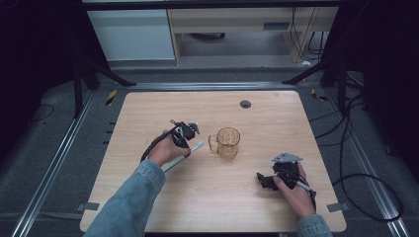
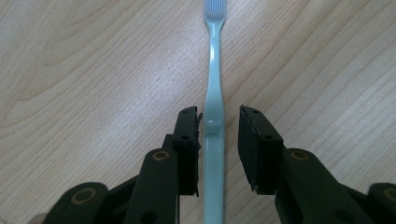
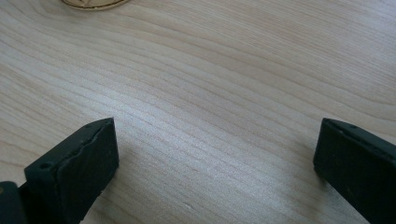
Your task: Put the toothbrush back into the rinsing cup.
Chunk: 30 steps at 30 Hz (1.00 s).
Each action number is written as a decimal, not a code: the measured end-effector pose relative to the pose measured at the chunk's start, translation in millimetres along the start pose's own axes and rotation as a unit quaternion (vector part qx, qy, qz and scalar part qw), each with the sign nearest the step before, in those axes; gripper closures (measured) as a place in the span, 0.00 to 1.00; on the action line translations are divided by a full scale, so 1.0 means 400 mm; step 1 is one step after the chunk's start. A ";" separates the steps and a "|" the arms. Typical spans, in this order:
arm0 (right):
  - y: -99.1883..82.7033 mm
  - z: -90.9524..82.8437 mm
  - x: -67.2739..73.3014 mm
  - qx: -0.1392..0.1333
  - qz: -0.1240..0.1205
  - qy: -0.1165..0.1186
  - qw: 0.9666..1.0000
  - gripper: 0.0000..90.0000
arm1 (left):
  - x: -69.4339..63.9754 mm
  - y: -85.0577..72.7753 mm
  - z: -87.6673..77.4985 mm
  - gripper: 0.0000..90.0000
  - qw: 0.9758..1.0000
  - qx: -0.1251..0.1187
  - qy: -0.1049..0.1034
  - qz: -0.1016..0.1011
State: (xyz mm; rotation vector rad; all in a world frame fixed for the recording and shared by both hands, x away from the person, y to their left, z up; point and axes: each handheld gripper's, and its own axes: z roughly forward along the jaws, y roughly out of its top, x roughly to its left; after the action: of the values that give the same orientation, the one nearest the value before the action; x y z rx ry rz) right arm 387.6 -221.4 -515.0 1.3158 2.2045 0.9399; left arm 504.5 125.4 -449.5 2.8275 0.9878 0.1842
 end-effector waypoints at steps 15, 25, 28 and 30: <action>0.000 0.000 0.000 0.000 -0.001 0.000 1.000 0.00 | 0.005 0.036 0.021 0.76 1.000 0.023 0.002 0.003; -0.001 -0.001 0.000 0.000 -0.002 0.001 1.000 0.00 | 0.009 0.039 0.035 0.81 0.999 0.036 0.000 0.005; -0.001 -0.001 0.000 0.000 -0.002 0.001 1.000 0.00 | 0.013 0.039 0.040 0.83 0.999 0.038 -0.002 0.004; -0.001 -0.001 0.000 0.000 -0.002 0.001 1.000 0.00 | 0.014 0.041 0.041 0.84 0.999 0.038 -0.004 0.003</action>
State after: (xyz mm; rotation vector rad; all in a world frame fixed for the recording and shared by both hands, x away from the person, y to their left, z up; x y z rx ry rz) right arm 387.3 -221.6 -515.0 1.3107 2.2071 0.9412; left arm 521.5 114.9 -462.4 2.8966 1.0061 0.1403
